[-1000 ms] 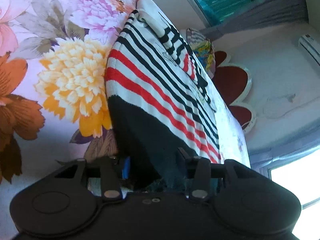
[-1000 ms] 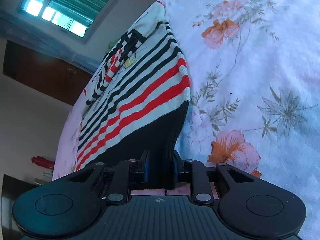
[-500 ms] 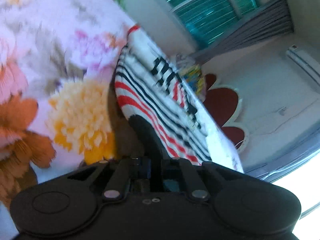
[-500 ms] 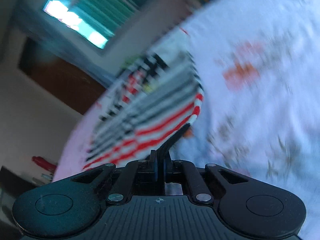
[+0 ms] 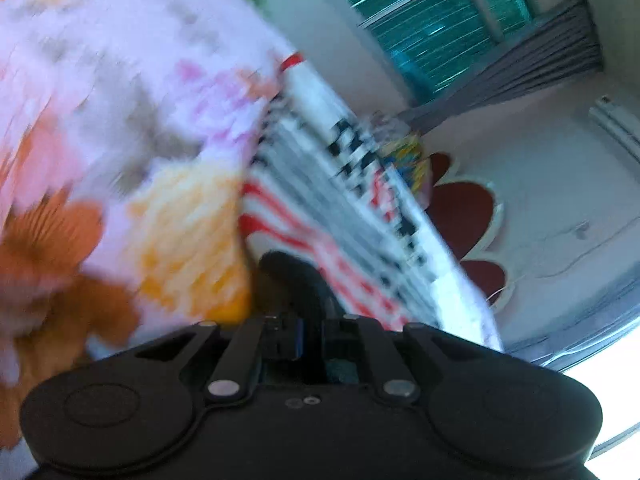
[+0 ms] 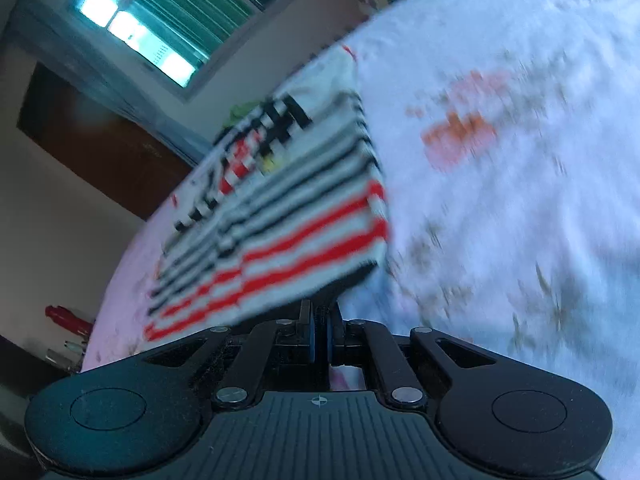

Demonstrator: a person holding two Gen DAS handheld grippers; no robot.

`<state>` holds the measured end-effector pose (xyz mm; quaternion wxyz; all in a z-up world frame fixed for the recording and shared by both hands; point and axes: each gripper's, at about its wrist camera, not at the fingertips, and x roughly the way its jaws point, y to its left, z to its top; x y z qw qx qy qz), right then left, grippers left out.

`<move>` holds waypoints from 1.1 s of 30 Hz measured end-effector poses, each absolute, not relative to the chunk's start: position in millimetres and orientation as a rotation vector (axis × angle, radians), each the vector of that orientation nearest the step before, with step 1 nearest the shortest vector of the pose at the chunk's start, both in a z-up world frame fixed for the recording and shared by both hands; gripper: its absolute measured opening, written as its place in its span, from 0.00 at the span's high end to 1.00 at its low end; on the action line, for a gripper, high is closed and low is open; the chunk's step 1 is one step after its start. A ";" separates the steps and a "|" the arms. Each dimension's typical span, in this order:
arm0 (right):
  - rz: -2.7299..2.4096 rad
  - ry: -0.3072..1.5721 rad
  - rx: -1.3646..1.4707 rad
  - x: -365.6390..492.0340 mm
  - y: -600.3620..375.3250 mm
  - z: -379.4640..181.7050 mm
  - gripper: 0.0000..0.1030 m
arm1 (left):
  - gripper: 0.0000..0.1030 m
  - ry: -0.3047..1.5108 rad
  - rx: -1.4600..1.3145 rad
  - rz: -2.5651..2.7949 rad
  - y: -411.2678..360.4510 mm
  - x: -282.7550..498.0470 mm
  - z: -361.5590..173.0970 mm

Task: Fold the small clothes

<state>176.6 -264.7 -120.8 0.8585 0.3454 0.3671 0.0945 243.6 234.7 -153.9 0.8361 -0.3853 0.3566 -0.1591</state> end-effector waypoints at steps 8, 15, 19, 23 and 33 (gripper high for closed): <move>0.262 0.647 0.613 239.1 -264.4 -43.5 0.96 | 0.94 0.618 -0.787 -0.409 229.1 305.7 -82.3; 0.253 0.588 0.627 333.3 -276.6 -7.4 0.96 | 0.94 0.572 -0.718 -0.433 214.5 399.5 -35.5; 0.241 0.606 0.690 408.3 -289.6 -13.3 0.96 | 0.94 0.607 -0.711 -0.410 203.0 467.7 -36.2; 0.229 0.657 0.738 481.3 -303.7 -37.6 0.96 | 0.94 0.673 -0.687 -0.377 191.7 533.4 -57.6; 0.214 0.732 0.776 577.6 -322.8 -124.5 0.96 | 0.86 0.785 -0.666 -0.357 186.4 628.4 -127.4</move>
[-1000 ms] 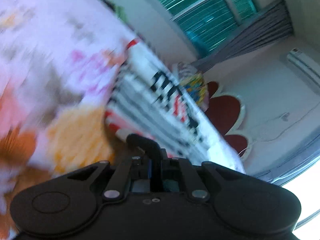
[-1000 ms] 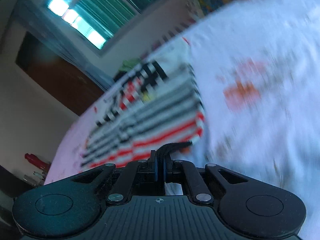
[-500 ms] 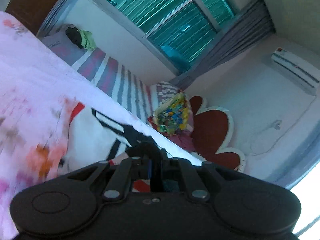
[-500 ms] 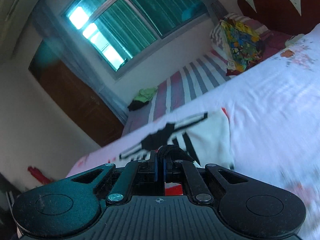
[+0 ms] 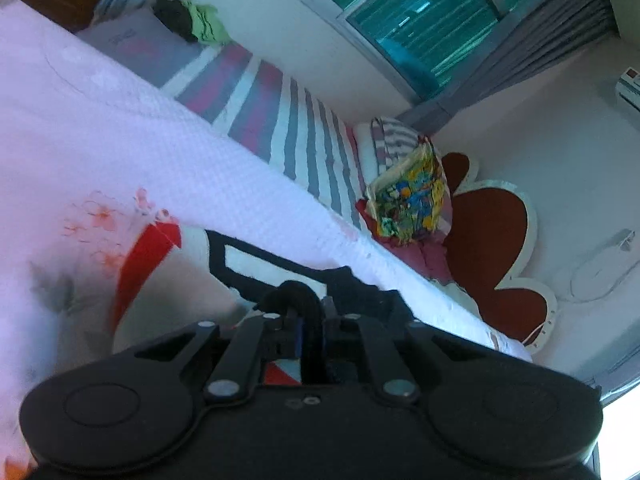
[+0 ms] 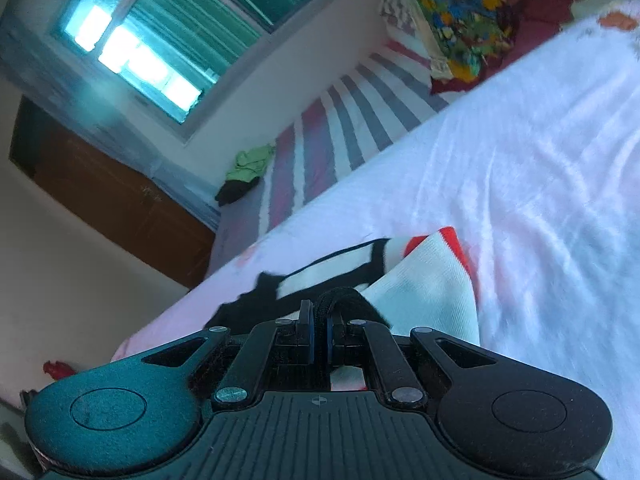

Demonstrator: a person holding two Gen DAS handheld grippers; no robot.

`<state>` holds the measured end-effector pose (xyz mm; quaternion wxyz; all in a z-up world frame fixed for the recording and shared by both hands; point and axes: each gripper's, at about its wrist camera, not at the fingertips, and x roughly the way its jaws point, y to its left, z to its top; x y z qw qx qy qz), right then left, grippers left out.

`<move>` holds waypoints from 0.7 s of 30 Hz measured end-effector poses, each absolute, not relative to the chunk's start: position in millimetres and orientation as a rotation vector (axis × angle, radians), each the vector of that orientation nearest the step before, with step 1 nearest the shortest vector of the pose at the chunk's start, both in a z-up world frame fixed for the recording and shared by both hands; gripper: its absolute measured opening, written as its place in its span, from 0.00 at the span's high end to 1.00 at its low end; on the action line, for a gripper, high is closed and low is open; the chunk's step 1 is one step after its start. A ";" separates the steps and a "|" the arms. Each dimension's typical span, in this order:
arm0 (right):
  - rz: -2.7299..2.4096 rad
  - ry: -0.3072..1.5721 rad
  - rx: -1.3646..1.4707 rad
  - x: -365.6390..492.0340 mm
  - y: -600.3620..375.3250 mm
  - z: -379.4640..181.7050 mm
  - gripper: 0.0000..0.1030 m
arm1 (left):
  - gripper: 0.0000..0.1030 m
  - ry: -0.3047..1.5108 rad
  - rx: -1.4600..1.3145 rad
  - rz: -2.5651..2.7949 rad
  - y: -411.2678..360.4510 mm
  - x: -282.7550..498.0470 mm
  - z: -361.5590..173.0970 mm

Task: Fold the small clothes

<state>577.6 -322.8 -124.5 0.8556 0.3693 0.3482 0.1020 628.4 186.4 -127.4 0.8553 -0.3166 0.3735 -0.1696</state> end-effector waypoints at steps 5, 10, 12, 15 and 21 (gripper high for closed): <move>0.210 0.698 0.721 589.4 -323.2 -131.0 0.79 | 0.21 0.635 -0.650 -0.302 193.7 621.7 -123.6; 0.175 0.575 0.724 583.1 -337.2 -119.2 0.23 | 0.43 0.687 -0.516 -0.345 187.6 627.3 -115.9; 0.185 0.599 0.667 583.9 -334.1 -115.7 0.42 | 0.45 0.729 -0.451 -0.354 182.5 631.0 -117.2; 0.200 0.678 0.505 588.4 -314.8 -119.4 0.52 | 0.51 0.795 -0.352 -0.370 170.7 636.8 -123.1; 0.179 0.768 0.259 598.2 -262.6 -154.9 0.57 | 0.75 0.814 -0.166 -0.309 153.8 634.6 -135.3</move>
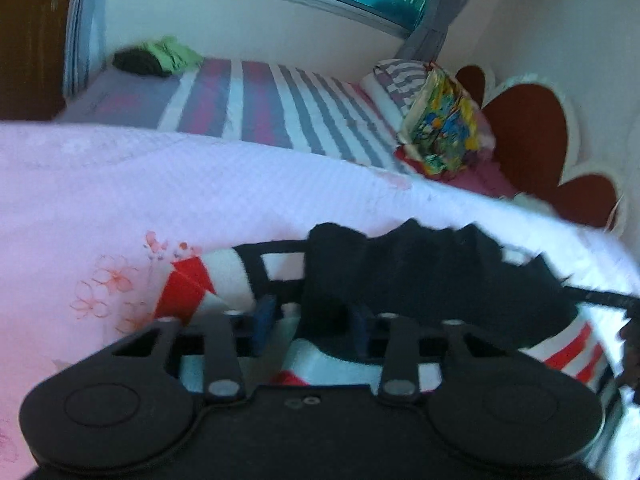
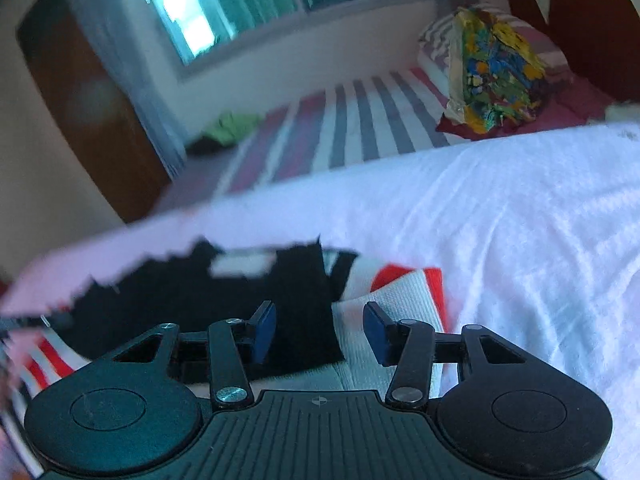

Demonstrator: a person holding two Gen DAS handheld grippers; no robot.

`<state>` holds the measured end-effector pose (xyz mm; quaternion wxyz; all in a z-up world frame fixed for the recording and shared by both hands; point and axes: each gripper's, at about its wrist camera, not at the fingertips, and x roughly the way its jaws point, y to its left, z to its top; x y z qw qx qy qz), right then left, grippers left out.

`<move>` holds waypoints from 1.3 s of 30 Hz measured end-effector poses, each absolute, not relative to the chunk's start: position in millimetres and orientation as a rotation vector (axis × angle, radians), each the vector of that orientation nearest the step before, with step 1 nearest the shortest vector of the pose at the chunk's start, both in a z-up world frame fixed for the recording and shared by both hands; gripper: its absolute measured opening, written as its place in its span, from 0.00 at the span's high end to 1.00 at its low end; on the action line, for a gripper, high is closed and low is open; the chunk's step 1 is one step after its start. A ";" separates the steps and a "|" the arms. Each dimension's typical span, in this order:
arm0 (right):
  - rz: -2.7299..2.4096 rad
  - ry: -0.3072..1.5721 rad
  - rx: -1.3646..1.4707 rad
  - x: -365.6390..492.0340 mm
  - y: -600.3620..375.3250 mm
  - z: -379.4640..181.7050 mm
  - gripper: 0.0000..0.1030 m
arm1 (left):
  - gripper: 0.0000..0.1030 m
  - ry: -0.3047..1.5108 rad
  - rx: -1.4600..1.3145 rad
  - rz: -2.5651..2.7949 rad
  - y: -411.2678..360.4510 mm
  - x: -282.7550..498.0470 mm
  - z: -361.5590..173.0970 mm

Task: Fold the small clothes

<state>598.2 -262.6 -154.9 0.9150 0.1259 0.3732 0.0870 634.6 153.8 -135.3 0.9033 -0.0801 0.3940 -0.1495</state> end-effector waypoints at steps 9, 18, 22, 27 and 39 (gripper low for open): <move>0.127 0.667 0.073 592.1 -227.8 -157.1 0.97 | 0.96 0.683 -0.150 -0.265 155.7 601.4 -125.7; 0.047 0.742 0.053 614.8 -228.2 -184.0 0.97 | 0.92 0.669 -0.122 -0.165 149.9 599.9 -136.5; 0.008 0.714 0.055 607.5 -226.2 -165.5 0.63 | 0.43 0.665 -0.124 -0.117 157.4 597.8 -124.4; 0.203 0.685 0.013 591.0 -178.7 -148.0 0.57 | 0.43 0.607 -0.072 -0.205 107.4 584.4 -99.9; 0.098 0.741 -0.080 584.3 -183.1 -177.8 0.57 | 0.40 0.662 0.000 -0.209 101.7 592.1 -141.4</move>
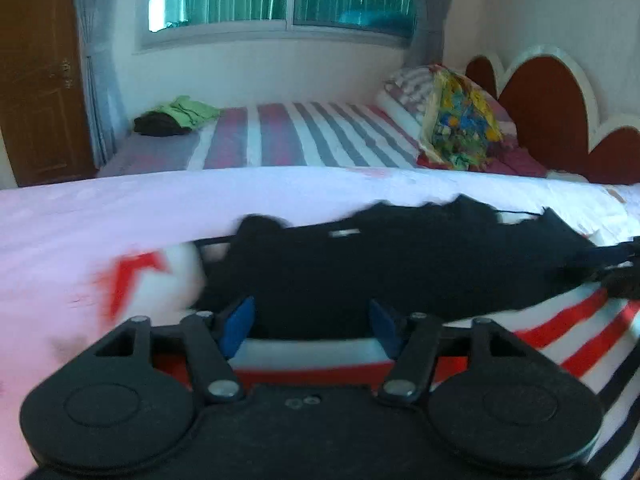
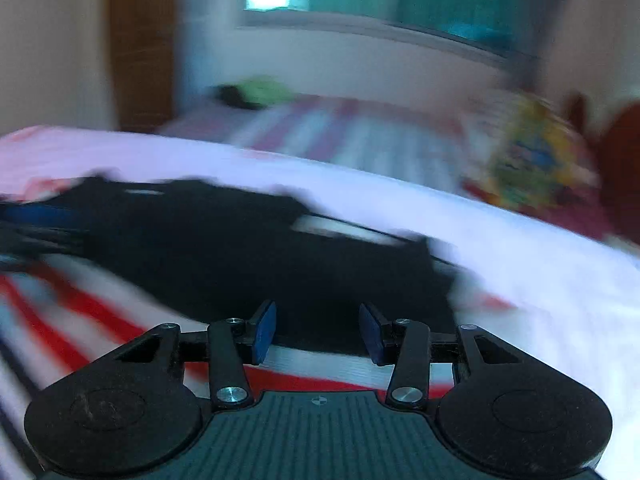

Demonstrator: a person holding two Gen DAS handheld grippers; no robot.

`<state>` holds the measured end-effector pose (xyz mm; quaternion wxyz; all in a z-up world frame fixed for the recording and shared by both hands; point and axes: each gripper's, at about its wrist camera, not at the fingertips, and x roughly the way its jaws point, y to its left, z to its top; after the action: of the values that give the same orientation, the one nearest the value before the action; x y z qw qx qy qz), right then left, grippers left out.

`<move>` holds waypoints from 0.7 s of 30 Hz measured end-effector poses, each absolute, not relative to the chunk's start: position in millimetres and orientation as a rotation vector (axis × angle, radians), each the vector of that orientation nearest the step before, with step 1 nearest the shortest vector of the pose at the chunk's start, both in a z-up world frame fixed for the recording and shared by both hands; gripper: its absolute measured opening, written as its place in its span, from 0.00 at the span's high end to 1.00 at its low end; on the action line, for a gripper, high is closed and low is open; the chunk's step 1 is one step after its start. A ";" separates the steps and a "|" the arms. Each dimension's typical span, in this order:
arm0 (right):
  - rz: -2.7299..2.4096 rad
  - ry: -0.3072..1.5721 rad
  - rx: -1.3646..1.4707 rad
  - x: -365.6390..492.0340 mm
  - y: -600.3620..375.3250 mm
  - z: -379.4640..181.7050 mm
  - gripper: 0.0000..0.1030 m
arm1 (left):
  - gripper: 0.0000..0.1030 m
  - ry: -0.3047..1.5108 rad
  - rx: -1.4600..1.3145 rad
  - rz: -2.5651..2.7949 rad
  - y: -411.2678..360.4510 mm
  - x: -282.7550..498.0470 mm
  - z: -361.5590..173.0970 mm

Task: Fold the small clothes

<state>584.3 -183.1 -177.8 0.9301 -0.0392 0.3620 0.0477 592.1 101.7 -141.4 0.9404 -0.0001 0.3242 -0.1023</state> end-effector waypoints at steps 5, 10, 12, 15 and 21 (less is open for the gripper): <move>0.066 0.691 -0.010 562.0 -207.1 -157.7 0.57 | 0.40 0.645 0.055 -0.177 99.6 575.2 -130.0; 0.262 0.686 -0.024 533.8 -147.4 -151.3 0.57 | 0.37 0.590 0.067 -0.278 41.2 548.3 -123.2; 0.310 0.700 -0.051 526.5 -124.6 -159.6 0.57 | 0.37 0.609 0.072 -0.327 21.0 538.3 -129.8; 0.305 0.711 -0.108 518.4 -108.7 -175.0 0.57 | 0.36 0.629 0.118 -0.340 10.8 528.8 -145.4; 0.118 0.735 0.012 497.8 -180.0 -179.6 0.57 | 0.26 0.632 0.091 -0.255 77.7 513.7 -157.6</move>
<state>497.8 -180.0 -179.6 0.9315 0.0059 0.3591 0.0575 513.7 77.7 -157.6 0.9415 0.0444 0.3100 -0.1248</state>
